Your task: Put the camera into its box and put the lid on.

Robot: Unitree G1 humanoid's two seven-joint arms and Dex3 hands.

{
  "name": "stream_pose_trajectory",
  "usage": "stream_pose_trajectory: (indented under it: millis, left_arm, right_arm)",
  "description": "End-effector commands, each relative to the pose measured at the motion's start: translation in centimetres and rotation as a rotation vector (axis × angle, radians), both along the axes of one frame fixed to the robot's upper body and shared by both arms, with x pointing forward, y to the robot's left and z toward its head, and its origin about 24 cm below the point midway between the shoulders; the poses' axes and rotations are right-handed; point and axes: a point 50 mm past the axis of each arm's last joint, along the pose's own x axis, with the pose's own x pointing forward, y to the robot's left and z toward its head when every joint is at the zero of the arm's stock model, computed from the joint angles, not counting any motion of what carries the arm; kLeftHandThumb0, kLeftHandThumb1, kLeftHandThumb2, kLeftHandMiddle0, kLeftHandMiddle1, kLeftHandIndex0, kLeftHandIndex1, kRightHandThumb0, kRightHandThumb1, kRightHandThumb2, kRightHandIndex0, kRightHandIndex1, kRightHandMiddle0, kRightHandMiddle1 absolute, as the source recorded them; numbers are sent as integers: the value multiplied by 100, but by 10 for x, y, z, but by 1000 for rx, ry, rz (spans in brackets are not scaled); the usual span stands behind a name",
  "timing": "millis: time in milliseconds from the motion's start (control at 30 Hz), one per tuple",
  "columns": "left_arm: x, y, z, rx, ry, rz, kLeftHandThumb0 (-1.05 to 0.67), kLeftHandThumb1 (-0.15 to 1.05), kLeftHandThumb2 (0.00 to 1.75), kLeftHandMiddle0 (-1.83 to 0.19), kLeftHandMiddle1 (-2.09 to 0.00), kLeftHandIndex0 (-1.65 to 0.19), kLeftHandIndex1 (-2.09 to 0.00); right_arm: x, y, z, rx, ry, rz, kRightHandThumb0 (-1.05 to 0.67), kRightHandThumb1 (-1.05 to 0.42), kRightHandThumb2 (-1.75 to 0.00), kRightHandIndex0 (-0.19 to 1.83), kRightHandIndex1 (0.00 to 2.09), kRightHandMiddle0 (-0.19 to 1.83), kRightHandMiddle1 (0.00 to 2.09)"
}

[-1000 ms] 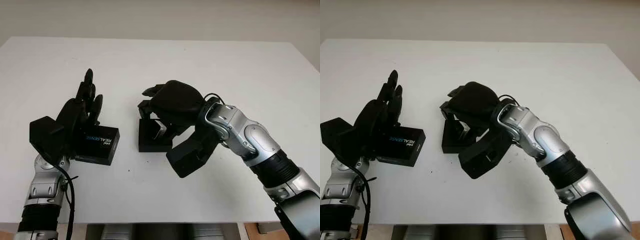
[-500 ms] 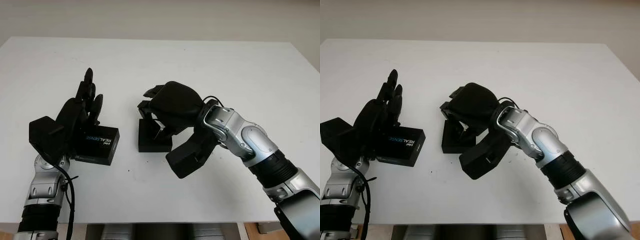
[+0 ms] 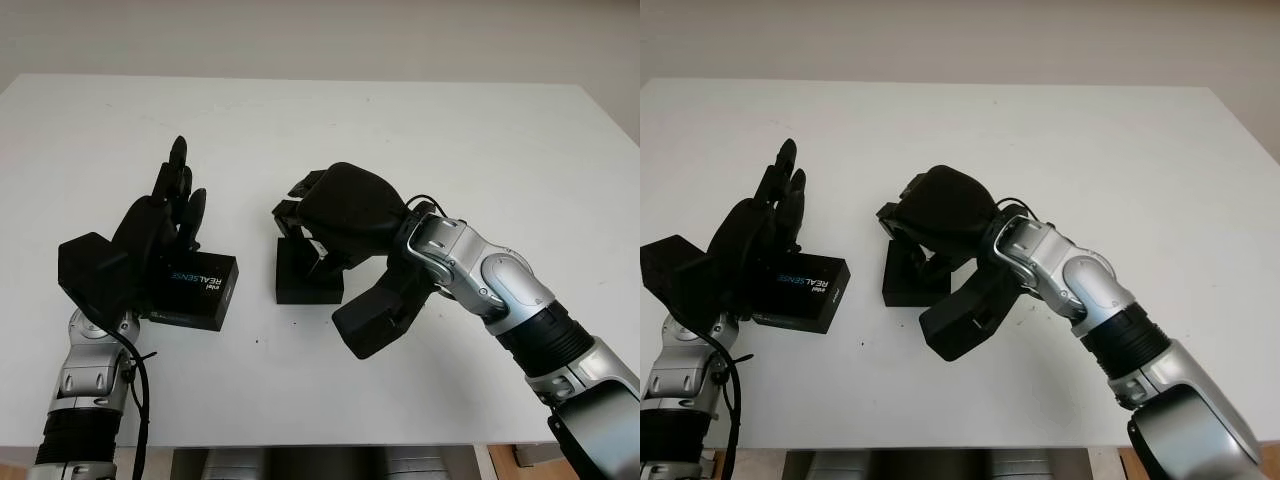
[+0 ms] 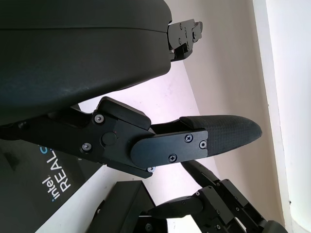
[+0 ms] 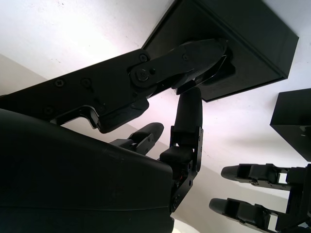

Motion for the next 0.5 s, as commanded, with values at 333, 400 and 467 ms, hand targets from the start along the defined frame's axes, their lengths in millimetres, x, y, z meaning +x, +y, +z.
stream_pose_trajectory:
  millis: [333,400,467]
  left_arm:
    - [-2,-2,0,9,-4,4,-87,105,61,19,0,19,0]
    - [-2,-1,0,13,-8,-1,-86,105,61,19,0,19,0]
    - [-2,-1,0,15,-10,-7,-85,105,62,19,0,19,0]
  right_arm:
    - [3,-8,9,162,84,-19,-42,-90,-6,51,32,53,133]
    - [4,-11,12,184,94,-32,-43,-91,-6,49,33,52,130]
    - [5,-14,15,203,101,-44,-43,-92,-6,47,33,52,127]
